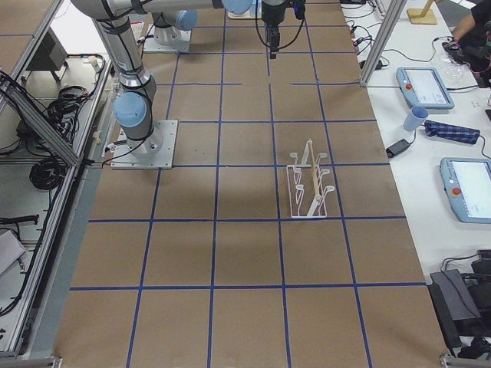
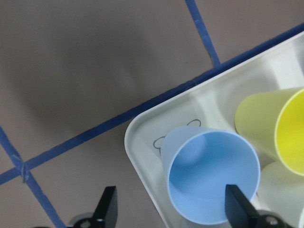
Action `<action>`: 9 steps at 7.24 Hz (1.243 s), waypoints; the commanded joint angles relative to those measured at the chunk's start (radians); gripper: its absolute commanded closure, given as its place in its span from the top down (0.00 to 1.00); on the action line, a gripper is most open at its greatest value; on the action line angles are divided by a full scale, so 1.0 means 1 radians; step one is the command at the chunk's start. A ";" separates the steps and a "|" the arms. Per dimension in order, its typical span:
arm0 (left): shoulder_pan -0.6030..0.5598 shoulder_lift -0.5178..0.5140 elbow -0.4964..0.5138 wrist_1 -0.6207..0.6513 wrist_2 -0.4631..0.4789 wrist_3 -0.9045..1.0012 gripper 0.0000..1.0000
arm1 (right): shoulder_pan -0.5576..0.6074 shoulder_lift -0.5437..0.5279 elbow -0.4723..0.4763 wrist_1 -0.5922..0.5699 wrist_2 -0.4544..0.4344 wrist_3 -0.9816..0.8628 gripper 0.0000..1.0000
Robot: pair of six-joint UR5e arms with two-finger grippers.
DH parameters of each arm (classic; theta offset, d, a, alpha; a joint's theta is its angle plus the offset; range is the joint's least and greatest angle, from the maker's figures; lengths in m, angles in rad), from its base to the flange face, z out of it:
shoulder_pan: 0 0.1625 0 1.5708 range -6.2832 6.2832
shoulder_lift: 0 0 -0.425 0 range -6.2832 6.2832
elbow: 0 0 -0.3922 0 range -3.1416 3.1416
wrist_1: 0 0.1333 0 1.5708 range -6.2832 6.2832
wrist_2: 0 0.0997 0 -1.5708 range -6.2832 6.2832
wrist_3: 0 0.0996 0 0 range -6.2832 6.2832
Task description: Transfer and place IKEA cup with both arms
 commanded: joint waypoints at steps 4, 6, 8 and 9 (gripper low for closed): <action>-0.389 0.300 0.043 -0.328 0.001 -0.595 0.86 | -0.002 -0.002 0.002 0.000 0.000 -0.001 1.00; -0.605 0.365 0.035 -0.356 0.006 -0.932 0.88 | -0.002 -0.005 0.004 0.002 -0.002 -0.001 1.00; -0.788 0.405 -0.001 -0.357 0.009 -1.183 0.89 | 0.000 -0.005 0.004 0.002 -0.007 0.001 1.00; -0.814 0.447 -0.075 -0.354 0.004 -1.193 0.89 | 0.000 -0.005 0.004 0.002 -0.007 0.001 1.00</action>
